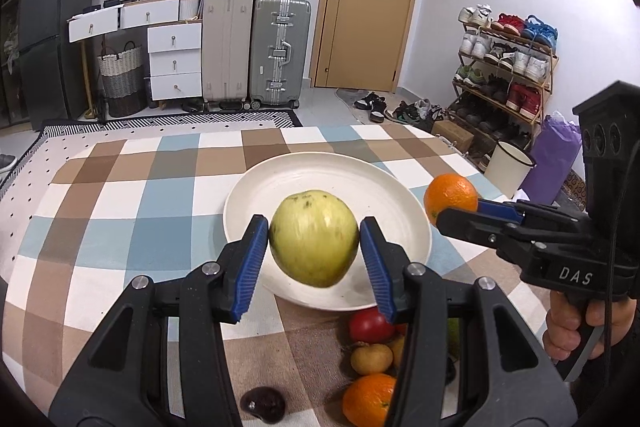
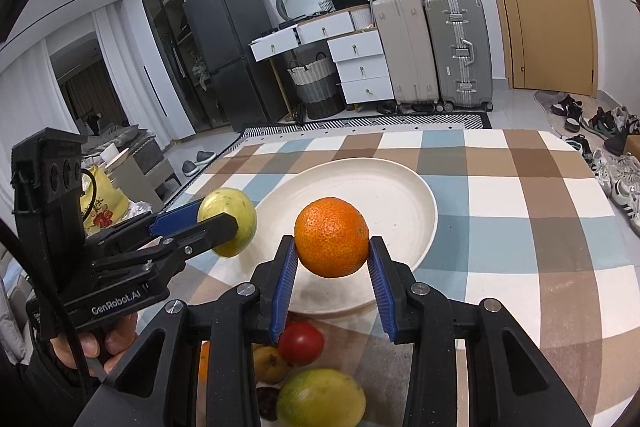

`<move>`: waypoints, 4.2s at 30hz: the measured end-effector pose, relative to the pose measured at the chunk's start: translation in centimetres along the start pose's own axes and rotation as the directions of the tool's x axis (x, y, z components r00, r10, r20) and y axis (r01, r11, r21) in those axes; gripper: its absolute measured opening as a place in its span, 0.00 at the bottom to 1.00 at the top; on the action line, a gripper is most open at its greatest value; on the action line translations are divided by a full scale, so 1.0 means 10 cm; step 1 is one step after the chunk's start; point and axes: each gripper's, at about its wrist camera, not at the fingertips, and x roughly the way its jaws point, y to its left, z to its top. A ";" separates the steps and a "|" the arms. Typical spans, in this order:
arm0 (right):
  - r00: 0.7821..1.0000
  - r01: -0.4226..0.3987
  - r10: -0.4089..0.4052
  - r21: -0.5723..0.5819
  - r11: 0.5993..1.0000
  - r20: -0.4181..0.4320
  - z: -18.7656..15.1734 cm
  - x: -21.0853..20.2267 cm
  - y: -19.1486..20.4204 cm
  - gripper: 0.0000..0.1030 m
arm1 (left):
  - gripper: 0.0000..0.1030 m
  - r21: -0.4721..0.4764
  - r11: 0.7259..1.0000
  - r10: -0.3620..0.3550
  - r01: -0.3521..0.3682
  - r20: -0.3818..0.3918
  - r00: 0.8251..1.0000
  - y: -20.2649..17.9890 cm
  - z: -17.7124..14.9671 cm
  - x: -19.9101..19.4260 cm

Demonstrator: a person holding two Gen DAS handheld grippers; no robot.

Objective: Organize fruits
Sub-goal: 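Carry the pomelo and orange to the cream plate with both tools, then release the pomelo and orange onto the plate and withdraw both tools, then grasp the dark plum with the left tool while the right tool grasps the large green pomelo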

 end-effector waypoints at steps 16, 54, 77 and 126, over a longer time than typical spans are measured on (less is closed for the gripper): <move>0.996 0.034 -0.032 0.018 0.999 -0.085 -0.05 0.41 -0.14 0.35 | 0.37 0.010 1.000 0.004 -0.004 -0.047 0.999 0.06 -0.07 0.36; 0.999 0.046 -0.046 0.002 0.999 -0.001 -0.42 -0.51 -0.06 1.00 | 0.99 -0.032 0.994 0.107 -0.109 -0.071 0.992 0.34 -0.64 -0.70; 0.982 -0.010 0.006 -0.022 1.000 -0.190 -0.65 -0.11 0.01 0.99 | 0.96 -0.054 0.995 0.068 -0.082 -0.222 0.973 0.37 -0.77 -0.28; 0.983 -0.045 0.035 -0.051 0.998 -0.182 -0.66 -0.11 0.07 0.51 | 0.23 -0.067 0.998 -0.033 0.016 -0.252 0.967 0.32 -0.82 -0.22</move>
